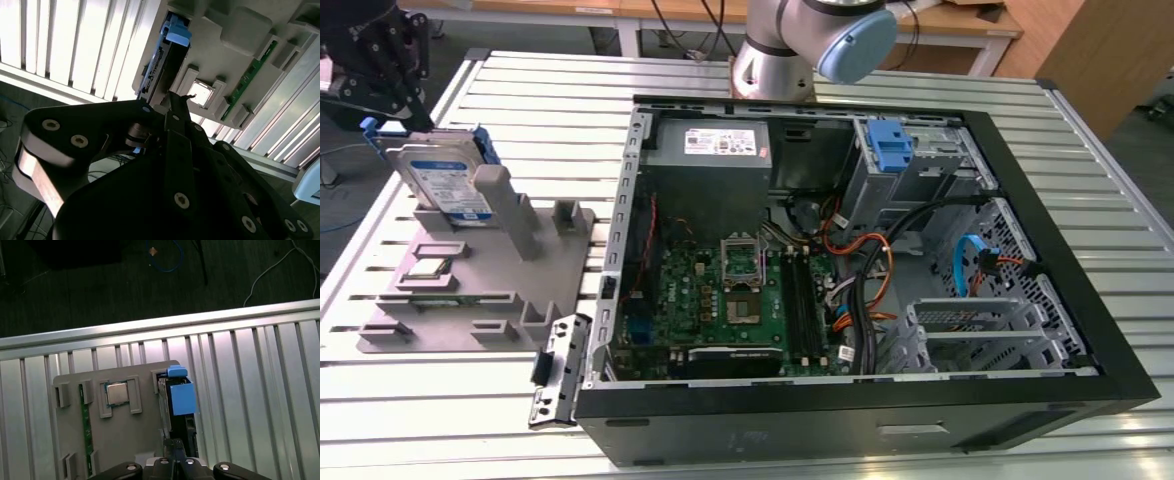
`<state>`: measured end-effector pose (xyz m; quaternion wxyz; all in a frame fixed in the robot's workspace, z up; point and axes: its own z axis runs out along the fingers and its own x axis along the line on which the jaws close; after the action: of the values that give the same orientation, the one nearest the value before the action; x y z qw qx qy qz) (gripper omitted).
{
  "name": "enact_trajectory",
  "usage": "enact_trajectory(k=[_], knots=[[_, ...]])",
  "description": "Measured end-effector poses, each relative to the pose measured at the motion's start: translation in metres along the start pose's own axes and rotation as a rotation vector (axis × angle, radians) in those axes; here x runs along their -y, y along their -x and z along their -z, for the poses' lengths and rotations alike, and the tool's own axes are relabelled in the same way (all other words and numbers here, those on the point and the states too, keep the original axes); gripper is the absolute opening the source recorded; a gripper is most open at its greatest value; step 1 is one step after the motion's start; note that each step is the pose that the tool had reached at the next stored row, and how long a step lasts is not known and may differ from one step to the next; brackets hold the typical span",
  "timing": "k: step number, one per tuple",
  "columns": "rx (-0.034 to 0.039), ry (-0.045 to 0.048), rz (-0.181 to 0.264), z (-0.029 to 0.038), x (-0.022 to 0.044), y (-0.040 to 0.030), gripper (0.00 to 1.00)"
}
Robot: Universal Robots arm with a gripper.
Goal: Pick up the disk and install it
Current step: 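Pick up the disk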
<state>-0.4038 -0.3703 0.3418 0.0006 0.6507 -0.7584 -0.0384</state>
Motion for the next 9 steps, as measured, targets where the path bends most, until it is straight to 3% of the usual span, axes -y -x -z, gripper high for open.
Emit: enact_trajectory(k=[9], knots=[[-0.0007, 0.0014, 0.024, -0.0021, -0.0023, 0.0068, 0.11]])
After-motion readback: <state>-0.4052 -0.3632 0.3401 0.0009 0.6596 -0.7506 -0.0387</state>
